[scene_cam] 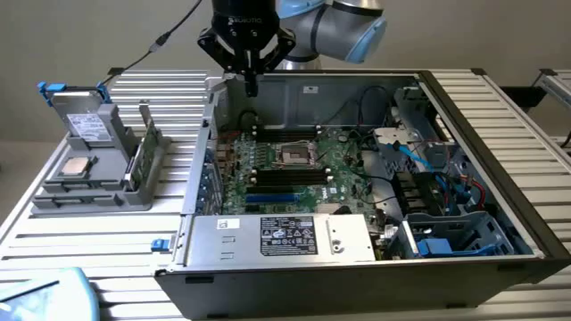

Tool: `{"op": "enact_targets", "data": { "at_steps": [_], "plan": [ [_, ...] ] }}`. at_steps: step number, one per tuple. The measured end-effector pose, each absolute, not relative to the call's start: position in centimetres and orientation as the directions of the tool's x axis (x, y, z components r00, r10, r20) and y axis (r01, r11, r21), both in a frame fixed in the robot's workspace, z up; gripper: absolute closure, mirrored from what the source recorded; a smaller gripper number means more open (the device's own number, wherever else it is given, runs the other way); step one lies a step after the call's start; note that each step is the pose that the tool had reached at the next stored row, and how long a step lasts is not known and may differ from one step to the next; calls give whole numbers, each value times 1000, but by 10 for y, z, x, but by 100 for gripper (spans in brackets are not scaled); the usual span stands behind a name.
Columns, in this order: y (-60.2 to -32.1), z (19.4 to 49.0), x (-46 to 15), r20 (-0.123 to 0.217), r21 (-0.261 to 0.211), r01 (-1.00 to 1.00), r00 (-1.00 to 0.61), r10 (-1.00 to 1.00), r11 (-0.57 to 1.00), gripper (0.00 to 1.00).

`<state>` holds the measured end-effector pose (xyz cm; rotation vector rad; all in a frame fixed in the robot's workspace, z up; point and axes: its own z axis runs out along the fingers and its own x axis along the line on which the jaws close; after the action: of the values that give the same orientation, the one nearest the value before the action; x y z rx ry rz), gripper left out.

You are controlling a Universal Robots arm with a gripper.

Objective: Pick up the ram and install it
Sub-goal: 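Reach for the ram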

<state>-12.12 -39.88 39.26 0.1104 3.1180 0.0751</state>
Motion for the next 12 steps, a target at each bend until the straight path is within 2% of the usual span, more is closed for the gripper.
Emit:
{"op": "enact_targets", "data": {
  "at_steps": [12],
  "plan": [
    [-399,393,-121,-19,49,70,-997,71,996,89]
  ]
}}
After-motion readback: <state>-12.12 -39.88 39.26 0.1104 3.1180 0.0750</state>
